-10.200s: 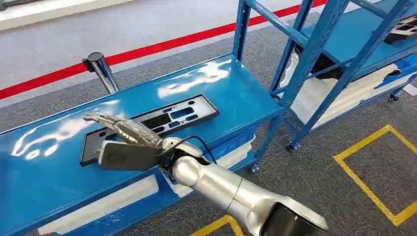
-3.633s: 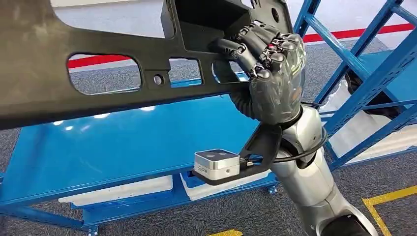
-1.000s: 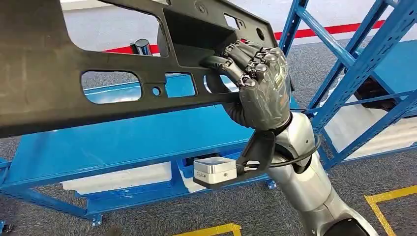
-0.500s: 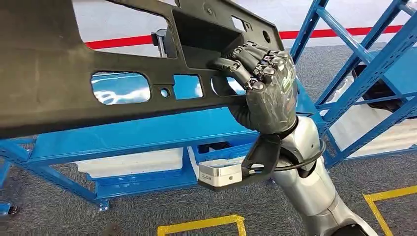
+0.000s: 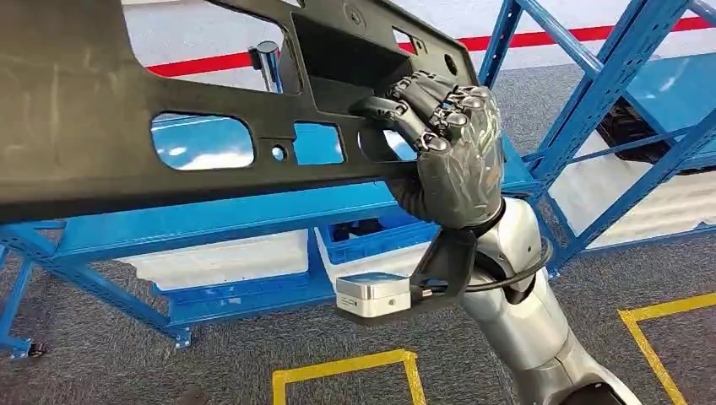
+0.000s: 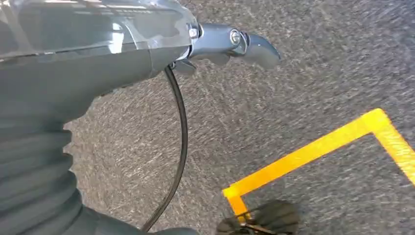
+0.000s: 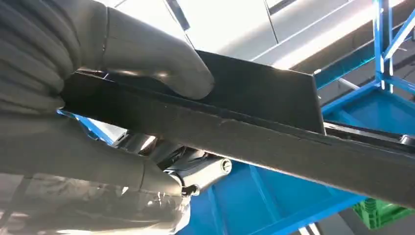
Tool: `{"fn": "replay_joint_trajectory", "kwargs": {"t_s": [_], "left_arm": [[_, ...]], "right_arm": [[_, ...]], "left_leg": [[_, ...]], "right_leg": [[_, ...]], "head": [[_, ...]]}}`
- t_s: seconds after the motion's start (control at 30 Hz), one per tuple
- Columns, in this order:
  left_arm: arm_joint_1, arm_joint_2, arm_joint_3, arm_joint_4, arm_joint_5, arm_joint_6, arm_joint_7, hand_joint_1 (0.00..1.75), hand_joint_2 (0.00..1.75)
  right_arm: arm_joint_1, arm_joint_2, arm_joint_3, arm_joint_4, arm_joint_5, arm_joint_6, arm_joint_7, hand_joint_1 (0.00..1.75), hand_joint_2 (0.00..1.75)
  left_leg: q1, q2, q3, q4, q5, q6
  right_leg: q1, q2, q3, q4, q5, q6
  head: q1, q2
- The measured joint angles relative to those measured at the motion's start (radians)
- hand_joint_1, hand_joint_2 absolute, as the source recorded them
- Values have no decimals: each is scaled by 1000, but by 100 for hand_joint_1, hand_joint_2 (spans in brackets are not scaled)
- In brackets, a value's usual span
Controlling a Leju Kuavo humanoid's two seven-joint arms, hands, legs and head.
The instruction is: Take the parts from the cabinet and place them on the table.
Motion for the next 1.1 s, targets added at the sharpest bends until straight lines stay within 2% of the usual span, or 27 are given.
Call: {"fn": "replay_joint_trajectory", "kwargs": {"t_s": [0.03, 0.07, 0.1, 0.13, 0.23, 0.27, 0.3, 0.37, 0.4, 0.43, 0.47, 0.5, 0.53, 0.57, 0.6, 0.63, 0.73, 0.77, 0.8, 0.87, 0.9, 0.93, 0.97, 1.0, 1.03, 1.07, 1.1], "left_arm": [[0, 1, 0, 0, -1, 0, 0, 0, 175], [-2, 1, 0, 0, -3, 0, 0, 0, 175], [-4, 1, 0, 0, -5, 0, 0, 0, 175], [-5, 1, 0, 0, -5, 0, 0, 0, 175], [1, 1, 0, 0, -7, 0, 0, 0, 175], [0, 1, 0, 0, -8, 0, 0, 0, 175], [0, 1, 2, 0, -9, 0, 0, 0, 175], [0, 1, 3, 0, -9, 0, -2, 0, 175], [0, 1, 3, 0, -11, 0, -2, 0, 175], [0, 1, 3, 0, -12, 0, -2, 0, 175], [0, 1, 3, 0, -12, 0, -2, 0, 175], [0, 1, 3, 0, -12, 0, -2, 0, 175], [0, 1, 4, 0, -12, 0, -2, 0, 175], [0, 1, 4, 0, -12, 0, -2, 0, 175], [0, -2, 5, 0, -12, 0, -2, 0, 175], [0, -2, 6, 0, -12, 0, -3, 0, 175], [2, -2, 6, 0, -12, 0, -5, 0, 175], [4, -2, 6, 1, -12, 0, -4, 0, 175], [5, -2, 5, 1, -13, -1, -3, 0, 175], [5, -2, 5, 1, -15, -2, -2, 0, 175], [5, -1, 5, 1, -15, -2, -2, 0, 175], [5, 0, 6, 1, -15, -2, -1, 0, 175], [5, 0, 6, 1, -16, -2, -1, 0, 175], [5, 0, 6, 1, -17, -2, 0, 0, 175], [5, 0, 6, 1, -18, -2, 0, 0, 175], [4, 0, 6, 0, -19, -2, 0, 0, 175], [3, 0, 6, 0, -20, -2, 0, 0, 175]], "right_arm": [[0, 0, 0, 0, 0, 0, 0, 175, 175], [0, 0, 0, 0, 0, 0, 0, 175, 175], [1, 1, -2, 0, 0, 0, 0, 175, 175], [1, 3, -2, 0, 1, 0, 0, 175, 175], [4, 3, -4, 0, 1, 0, 0, 175, 175], [7, 2, -7, 0, 1, 0, 0, 175, 175], [8, 2, -9, 0, 1, 0, 1, 175, 175], [8, 1, -11, 0, 2, 0, 1, 175, 175], [10, 1, -11, 0, 2, 0, 1, 175, 175], [13, 0, -11, 0, 3, 0, 1, 175, 175], [15, 0, -11, 0, 4, 0, 1, 175, 175], [16, 0, -11, 0, 4, 0, 2, 175, 175], [15, 0, -11, 0, 5, 0, 2, 175, 175], [13, 0, -11, 0, 6, 0, 2, 175, 175], [11, 0, -11, 0, 6, 0, 2, 175, 175], [10, 2, -11, -1, 7, 0, 2, 175, 175], [12, 1, -13, 0, 7, 0, 2, 175, 175], [12, 1, -14, 0, 7, 0, 2, 175, 175], [12, 3, -14, 0, 7, 0, 2, 175, 175], [15, 3, -14, 0, 7, 0, 3, 175, 175], [16, 3, -14, 0, 7, 0, 3, 175, 175], [19, 3, -14, 0, 7, 0, 3, 175, 175], [21, 3, -14, 0, 7, 0, 3, 175, 175], [24, 3, -15, 0, 6, 1, 3, 175, 175], [26, 3, -15, 0, 6, 1, 3, 175, 175], [26, 3, -16, 0, 6, 1, 3, 175, 175], [26, 3, -16, 0, 6, 0, 3, 175, 175]], "left_leg": [[8, 2, 56, -83, 34, -10], [17, 6, 111, -169, 37, -22], [7, 4, 140, -220, 4, -30], [7, 0, 138, -227, -3, -15], [0, -2, 113, -220, 12, 13], [2, 3, 104, -221, 21, 28], [1, 3, 92, -221, 31, 43], [-5, 4, 63, -220, 53, 55], [-8, 4, 49, -220, 64, 58], [-12, 4, 34, -219, 75, 59], [-15, 4, 21, -219, 85, 59], [-19, 4, 8, -219, 96, 59], [-22, 3, -4, -219, 106, 58], [-23, 2, -13, -219, 116, 58], [-22, 2, -19, -219, 123, 56], [-24, 1, -21, -220, 133, 51], [-19, 2, -27, -234, 167, 34], [-20, 0, -34, -231, 160, 30], [-19, 0, -45, -210, 111, 27], [-16, 1, -69, -77, -26, 24], [-16, 1, -77, -7, -64, 22], [-15, 1, -77, 47, -68, 20], [-12, 1, -68, 72, -42, 17], [-9, 1, -41, 58, 2, 13], [-5, 2, 3, 9, 43, 9], [1, 3, 64, -69, 57, 2], [8, 5, 132, -164, 25, -6]], "right_leg": [[-7, 0, -12, 7, 6, 8], [-7, 0, -23, 17, 10, 15], [-4, 0, -34, 25, 13, 22], [-2, 0, -39, 28, 21, 28], [0, 0, -44, 24, 47, 39], [-5, 1, -52, 30, 26, 42], [-4, 2, -63, 60, -26, 42], [-1, 3, -100, 205, -145, 42], [0, 3, -111, 272, -176, 42], [2, 4, -111, 317, -176, 41], [4, 4, -96, 320, -152, 38], [7, 4, -61, 288, -114, 32], [12, 4, -13, 226, -81, 24], [21, 7, 52, 139, -68, 11], [29, 11, 113, 50, -98, -6], [33, 11, 146, -10, -116, -5], [41, 12, 127, -16, -98, -6], [20, 9, 117, -27, -81, -9], [20, 7, 103, -25, -69, -9], [20, 6, 74, -25, -45, -16], [20, 5, 60, -24, -33, -17], [19, 4, 44, -23, -20, -17], [17, 3, 27, -21, -8, -15], [15, 3, 7, -19, 4, -11], [10, 3, -10, -15, 15, -5], [6, 3, -27, -7, 24, 2], [10, 3, -41, 4, 30, 10]], "head": [[0, 0], [-2, 0], [-10, 0], [-9, 0], [-3, 0], [-2, 0], [4, 0], [13, 0], [18, 0], [20, 0], [23, 0], [27, 0], [29, 0], [31, 0], [30, 0], [29, 0], [31, 0], [29, 0], [24, 0], [11, 0], [7, 0], [5, 0], [2, 0], [1, 0], [1, 0], [0, 0], [-2, 0]]}}
